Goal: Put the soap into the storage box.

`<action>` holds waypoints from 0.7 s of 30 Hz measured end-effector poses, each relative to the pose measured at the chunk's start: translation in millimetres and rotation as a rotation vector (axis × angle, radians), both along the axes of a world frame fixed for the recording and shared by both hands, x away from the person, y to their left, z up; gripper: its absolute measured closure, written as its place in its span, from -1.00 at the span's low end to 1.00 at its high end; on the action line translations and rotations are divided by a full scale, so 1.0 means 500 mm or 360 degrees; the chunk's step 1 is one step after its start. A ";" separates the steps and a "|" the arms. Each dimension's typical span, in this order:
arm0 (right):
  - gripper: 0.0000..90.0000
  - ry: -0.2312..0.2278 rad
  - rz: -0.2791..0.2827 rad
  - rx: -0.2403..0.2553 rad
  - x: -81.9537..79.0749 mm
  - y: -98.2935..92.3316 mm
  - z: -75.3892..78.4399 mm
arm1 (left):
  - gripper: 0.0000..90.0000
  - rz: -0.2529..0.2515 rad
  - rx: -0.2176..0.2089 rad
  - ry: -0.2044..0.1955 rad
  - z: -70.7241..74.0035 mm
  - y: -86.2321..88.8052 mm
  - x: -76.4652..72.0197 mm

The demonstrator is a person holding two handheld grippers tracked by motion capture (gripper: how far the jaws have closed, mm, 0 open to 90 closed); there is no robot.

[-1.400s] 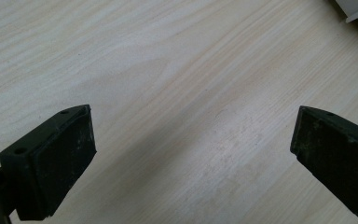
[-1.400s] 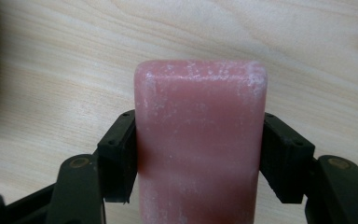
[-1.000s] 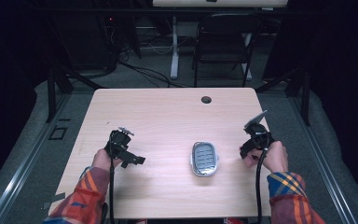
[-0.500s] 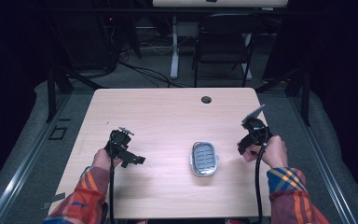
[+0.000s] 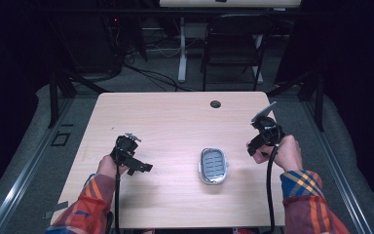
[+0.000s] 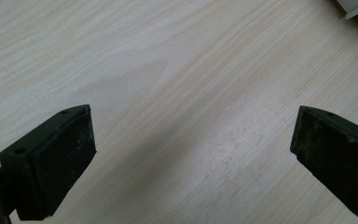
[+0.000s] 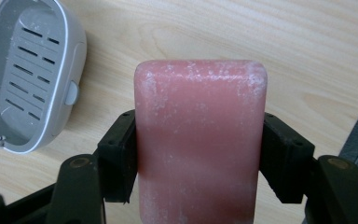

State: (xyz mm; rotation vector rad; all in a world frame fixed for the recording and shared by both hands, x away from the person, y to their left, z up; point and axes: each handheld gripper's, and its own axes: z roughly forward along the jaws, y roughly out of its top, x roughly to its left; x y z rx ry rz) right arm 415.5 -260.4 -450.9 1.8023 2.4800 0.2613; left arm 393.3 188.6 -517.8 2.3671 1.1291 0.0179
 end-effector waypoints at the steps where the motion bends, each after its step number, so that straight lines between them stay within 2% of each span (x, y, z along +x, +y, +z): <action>1: -0.19 0.0000 0.0000 0.0000 0.000 0.000 0.000 | -1.00 0.0000 0.0000 0.0000 0.000 0.000 0.000; 6: -0.19 -0.0039 0.0013 0.0000 0.003 0.012 0.019 | -1.00 0.0003 0.0000 -0.0002 0.000 -0.001 -0.001; 7: -0.19 -0.0003 0.0048 -0.0019 0.006 0.012 0.025 | -1.00 0.0001 0.0002 -0.0001 0.000 -0.001 0.000; 10: -0.19 -0.0046 0.0026 0.0003 0.005 0.020 0.027 | -1.00 -0.0001 0.0004 0.0001 0.000 -0.001 0.000; 13: -0.18 -0.0023 0.0061 -0.0013 0.008 0.025 0.037 | -1.00 -0.0004 0.0012 -0.0003 0.000 -0.002 -0.001; 14: -0.19 -0.0052 0.0042 0.0018 0.007 0.029 0.035 | -1.00 -0.0008 0.0011 0.0001 0.000 -0.002 -0.001; 21: -0.18 -0.0050 0.0076 0.0001 0.009 0.046 0.046 | -1.00 -0.0011 0.0011 0.0002 0.000 -0.003 -0.001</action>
